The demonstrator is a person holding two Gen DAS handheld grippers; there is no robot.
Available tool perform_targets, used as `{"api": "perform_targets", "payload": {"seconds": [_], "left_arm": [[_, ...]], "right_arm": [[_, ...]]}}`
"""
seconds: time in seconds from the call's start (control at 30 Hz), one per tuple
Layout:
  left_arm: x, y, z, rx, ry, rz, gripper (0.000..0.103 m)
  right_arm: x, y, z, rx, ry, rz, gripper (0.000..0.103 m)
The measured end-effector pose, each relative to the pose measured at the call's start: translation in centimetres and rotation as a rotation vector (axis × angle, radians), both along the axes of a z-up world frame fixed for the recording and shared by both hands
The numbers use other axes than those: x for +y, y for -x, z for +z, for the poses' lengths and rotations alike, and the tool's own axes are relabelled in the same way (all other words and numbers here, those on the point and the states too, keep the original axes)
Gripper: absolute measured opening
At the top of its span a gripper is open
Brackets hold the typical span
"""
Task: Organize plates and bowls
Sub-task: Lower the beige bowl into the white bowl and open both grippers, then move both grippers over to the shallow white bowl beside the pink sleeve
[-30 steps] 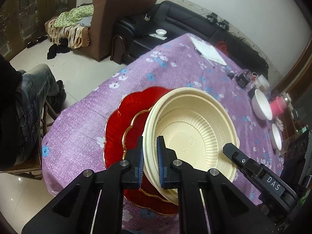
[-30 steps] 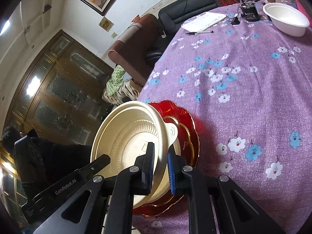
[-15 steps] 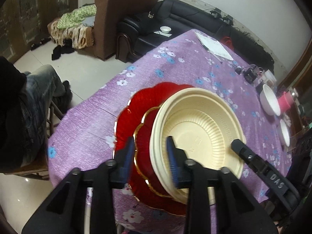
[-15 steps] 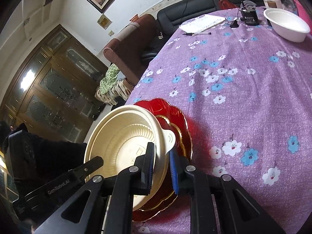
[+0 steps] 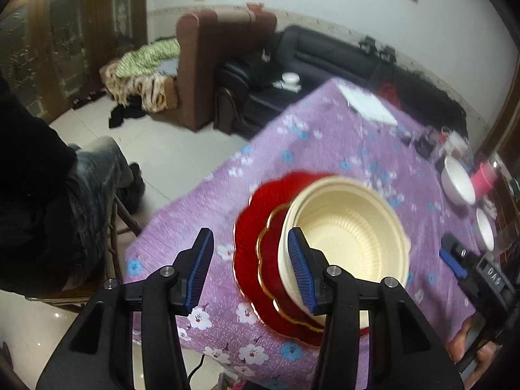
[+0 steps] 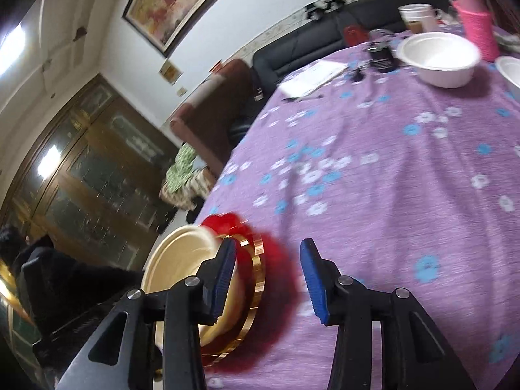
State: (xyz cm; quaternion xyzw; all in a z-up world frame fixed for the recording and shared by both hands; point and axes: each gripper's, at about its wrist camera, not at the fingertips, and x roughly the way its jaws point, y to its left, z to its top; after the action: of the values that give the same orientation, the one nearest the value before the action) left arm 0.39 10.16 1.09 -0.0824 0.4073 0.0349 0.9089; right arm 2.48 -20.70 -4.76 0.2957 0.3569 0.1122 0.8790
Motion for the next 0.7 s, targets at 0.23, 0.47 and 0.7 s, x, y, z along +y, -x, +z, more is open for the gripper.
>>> {"api": "perform_targets", "payload": {"seconds": [0.23, 0.47, 0.7], "left_arm": [[-5.7, 1.1, 4.8, -0.136, -0.004, -0.105, 0.064], [-16.0, -2.3, 4.8, -0.041, 0.095, -0.304, 0.064], [-25.3, -6.4, 1.6, 0.105, 0.115, -0.365, 0.064]], "right_arm": [[-6.3, 0.6, -0.6, 0.019, -0.017, -0.099, 0.044], [-14.5, 1.6, 0.1, -0.003, -0.017, -0.201, 0.045], [-22.0, 2.6, 0.6, -0.016, 0.031, -0.286, 0.046]]}}
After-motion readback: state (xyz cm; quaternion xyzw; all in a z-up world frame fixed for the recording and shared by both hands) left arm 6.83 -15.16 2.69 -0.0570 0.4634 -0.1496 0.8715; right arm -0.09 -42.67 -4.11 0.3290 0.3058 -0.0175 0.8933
